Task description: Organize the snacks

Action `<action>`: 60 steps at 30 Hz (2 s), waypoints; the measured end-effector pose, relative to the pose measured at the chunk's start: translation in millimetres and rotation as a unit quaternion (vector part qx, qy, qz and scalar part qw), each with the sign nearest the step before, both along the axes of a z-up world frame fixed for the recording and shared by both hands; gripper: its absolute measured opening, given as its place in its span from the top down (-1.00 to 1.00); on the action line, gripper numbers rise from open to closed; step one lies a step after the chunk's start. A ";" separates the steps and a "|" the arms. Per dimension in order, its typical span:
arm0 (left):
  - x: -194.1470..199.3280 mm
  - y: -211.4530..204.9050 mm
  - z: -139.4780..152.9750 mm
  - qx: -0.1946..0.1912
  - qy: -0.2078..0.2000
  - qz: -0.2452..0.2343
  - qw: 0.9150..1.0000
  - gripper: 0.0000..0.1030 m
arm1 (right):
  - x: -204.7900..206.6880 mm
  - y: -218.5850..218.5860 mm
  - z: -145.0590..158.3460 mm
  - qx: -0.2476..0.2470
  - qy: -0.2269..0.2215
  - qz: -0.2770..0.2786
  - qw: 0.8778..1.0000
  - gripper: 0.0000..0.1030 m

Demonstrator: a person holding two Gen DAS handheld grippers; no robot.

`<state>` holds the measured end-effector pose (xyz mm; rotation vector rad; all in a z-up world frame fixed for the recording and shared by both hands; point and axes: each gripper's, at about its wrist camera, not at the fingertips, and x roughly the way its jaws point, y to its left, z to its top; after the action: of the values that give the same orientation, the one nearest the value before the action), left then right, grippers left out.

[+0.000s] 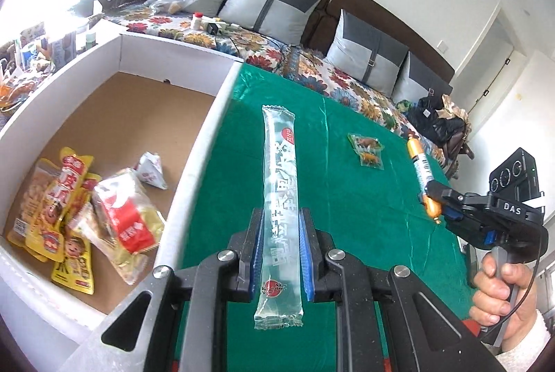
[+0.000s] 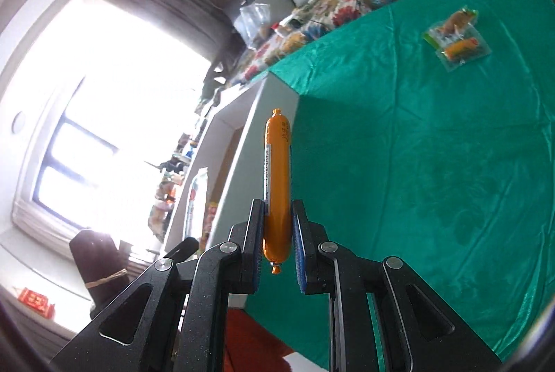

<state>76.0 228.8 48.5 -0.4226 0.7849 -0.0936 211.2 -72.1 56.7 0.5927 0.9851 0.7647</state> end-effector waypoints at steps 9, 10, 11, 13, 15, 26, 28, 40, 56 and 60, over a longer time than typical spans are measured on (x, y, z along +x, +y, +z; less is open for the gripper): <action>-14.8 102.1 -10.5 0.027 0.023 0.079 0.996 0.65 | -2.3 106.5 33.7 0.028 -0.013 0.085 0.996 0.69; -16.4 110.8 -14.8 0.030 0.028 0.087 0.995 0.65 | -3.4 121.7 34.3 0.021 -0.017 0.094 0.995 0.69; -17.6 118.6 -18.6 0.033 0.032 0.093 0.995 0.65 | -3.6 140.9 34.6 0.013 -0.020 0.103 0.994 0.69; -15.5 132.9 -27.8 0.045 0.045 0.106 0.992 0.65 | -6.6 170.4 30.6 0.002 -0.017 0.120 0.993 0.69; -13.6 143.3 -37.7 0.059 0.059 0.113 0.990 0.64 | -13.3 197.9 20.7 -0.015 -0.015 0.133 0.991 0.69; -38.5 152.8 -49.2 0.095 0.053 0.219 0.970 -0.73 | -38.2 162.8 -28.3 -0.190 -0.094 0.102 0.972 -0.40; -36.4 138.8 -38.3 0.096 0.040 0.212 0.972 -0.73 | -35.6 121.1 -41.2 -0.242 -0.118 0.063 0.961 -0.50; 24.0 -64.4 6.8 0.104 -0.034 0.015 0.994 -0.99 | -33.5 -132.1 -126.5 -0.510 -0.121 -0.131 0.841 -0.52; 129.4 -242.2 -139.2 0.232 0.063 -0.107 0.965 -0.99 | -21.7 -219.3 -136.3 -0.454 -0.057 -0.230 0.859 -0.76; 131.1 -234.5 -155.4 0.196 0.068 -0.097 0.974 -1.00 | -21.3 -233.9 -140.1 -0.413 -0.035 -0.235 0.879 -0.84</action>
<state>207.0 -5.7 -107.0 0.0229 0.9548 -0.0897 190.0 -306.0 -83.3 0.0331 0.9423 -0.1022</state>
